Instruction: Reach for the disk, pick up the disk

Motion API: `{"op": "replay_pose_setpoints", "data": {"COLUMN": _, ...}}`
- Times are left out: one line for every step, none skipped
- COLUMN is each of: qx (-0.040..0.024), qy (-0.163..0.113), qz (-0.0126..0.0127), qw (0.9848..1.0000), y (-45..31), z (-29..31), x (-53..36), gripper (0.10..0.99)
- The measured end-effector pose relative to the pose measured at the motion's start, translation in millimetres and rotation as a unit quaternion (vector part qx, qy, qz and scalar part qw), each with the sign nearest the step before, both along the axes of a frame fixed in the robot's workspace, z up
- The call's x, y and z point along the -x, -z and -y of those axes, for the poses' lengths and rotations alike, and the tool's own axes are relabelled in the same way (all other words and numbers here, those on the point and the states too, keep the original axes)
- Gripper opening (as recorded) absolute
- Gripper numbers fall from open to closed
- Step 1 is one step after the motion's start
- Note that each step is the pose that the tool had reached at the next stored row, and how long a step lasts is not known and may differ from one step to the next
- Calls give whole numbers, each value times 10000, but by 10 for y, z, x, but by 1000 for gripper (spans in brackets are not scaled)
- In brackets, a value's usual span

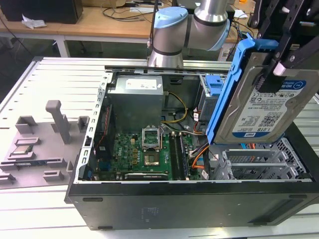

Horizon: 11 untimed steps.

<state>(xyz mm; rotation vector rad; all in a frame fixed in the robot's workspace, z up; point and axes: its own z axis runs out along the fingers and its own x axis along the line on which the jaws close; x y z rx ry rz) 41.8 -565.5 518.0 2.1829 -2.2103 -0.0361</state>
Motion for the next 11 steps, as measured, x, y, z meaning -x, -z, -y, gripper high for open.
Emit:
{"op": "replay_pose_setpoints", "data": {"qx": 0, "qy": 20, "qz": 0, "qw": 10000, "y": 8, "z": 0, "x": -9, "gripper": 369}}
{"op": "replay_pose_setpoints", "data": {"qx": 2, "qy": 25, "qz": -1, "qw": 10000, "y": 23, "z": -1, "x": -40, "gripper": 369}}
{"op": "replay_pose_setpoints", "data": {"qx": 7, "qy": 25, "qz": -3, "qw": 10000, "y": 33, "z": -3, "x": -85, "gripper": 369}}
{"op": "replay_pose_setpoints", "data": {"qx": 10, "qy": 25, "qz": -4, "qw": 10000, "y": 40, "z": -17, "x": -141, "gripper": 369}}
{"op": "replay_pose_setpoints", "data": {"qx": 11, "qy": 26, "qz": -5, "qw": 10000, "y": 43, "z": -37, "x": -183, "gripper": 369}}
{"op": "replay_pose_setpoints", "data": {"qx": 14, "qy": 25, "qz": -5, "qw": 10000, "y": 45, "z": -68, "x": -231, "gripper": 369}}
{"op": "replay_pose_setpoints", "data": {"qx": 15, "qy": 25, "qz": -6, "qw": 10000, "y": 48, "z": -94, "x": -268, "gripper": 369}}
{"op": "replay_pose_setpoints", "data": {"qx": 17, "qy": 25, "qz": -6, "qw": 10000, "y": 49, "z": -124, "x": -307, "gripper": 369}}
{"op": "replay_pose_setpoints", "data": {"qx": 19, "qy": 25, "qz": -6, "qw": 10000, "y": 52, "z": -147, "x": -340, "gripper": 369}}
{"op": "replay_pose_setpoints", "data": {"qx": 21, "qy": 25, "qz": -6, "qw": 10000, "y": 53, "z": -158, "x": -359, "gripper": 369}}
{"op": "replay_pose_setpoints", "data": {"qx": 21, "qy": 25, "qz": -6, "qw": 10000, "y": 55, "z": -163, "x": -371, "gripper": 369}}
